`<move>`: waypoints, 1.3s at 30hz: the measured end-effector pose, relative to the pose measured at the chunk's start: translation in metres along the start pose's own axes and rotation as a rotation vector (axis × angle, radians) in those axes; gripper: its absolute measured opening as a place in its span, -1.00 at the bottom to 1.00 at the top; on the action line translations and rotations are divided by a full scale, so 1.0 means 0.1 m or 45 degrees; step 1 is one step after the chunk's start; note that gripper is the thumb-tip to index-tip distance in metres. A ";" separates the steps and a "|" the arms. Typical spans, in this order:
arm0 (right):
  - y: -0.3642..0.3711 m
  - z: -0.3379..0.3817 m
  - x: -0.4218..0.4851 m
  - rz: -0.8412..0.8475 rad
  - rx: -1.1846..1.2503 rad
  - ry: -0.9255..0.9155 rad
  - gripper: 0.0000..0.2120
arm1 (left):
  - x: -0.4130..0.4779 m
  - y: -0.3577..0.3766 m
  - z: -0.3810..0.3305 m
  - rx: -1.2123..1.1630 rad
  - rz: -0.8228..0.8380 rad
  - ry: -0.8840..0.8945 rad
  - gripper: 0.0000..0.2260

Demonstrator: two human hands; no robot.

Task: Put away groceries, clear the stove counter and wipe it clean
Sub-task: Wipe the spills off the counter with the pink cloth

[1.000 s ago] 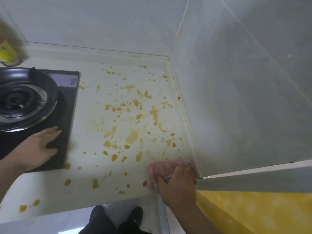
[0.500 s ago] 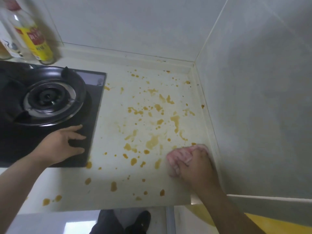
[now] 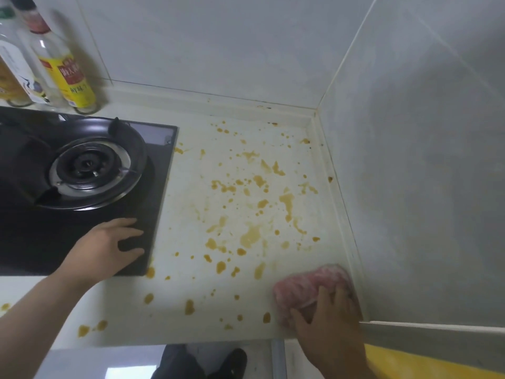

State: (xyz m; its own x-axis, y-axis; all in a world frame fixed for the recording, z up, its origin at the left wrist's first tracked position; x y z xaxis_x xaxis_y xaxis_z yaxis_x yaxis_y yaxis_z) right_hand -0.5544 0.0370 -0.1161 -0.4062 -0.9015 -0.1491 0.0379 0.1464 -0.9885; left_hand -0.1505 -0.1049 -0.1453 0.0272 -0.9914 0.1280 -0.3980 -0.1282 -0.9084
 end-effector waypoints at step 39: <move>-0.11 0.36 0.93 -0.105 0.181 0.115 -0.12 | 0.17 0.82 0.80 -0.176 -0.039 -0.075 -0.54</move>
State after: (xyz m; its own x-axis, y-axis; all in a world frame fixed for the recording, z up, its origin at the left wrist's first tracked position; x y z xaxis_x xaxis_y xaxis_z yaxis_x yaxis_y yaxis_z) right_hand -0.5593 -0.0631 -0.1201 -0.4931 -0.8670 -0.0712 0.1272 0.0091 -0.9918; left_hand -0.1096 -0.1343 -0.2495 0.0930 -0.9874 0.1277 -0.5184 -0.1575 -0.8405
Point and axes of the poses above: each hand's wrist, its own x-axis towards the middle knuckle, its own y-axis out of the palm, z = x × y, the point moved 7 cm from there along x, towards the middle knuckle, and after that the axes turned 14 degrees about -z, right-handed, at the moved point
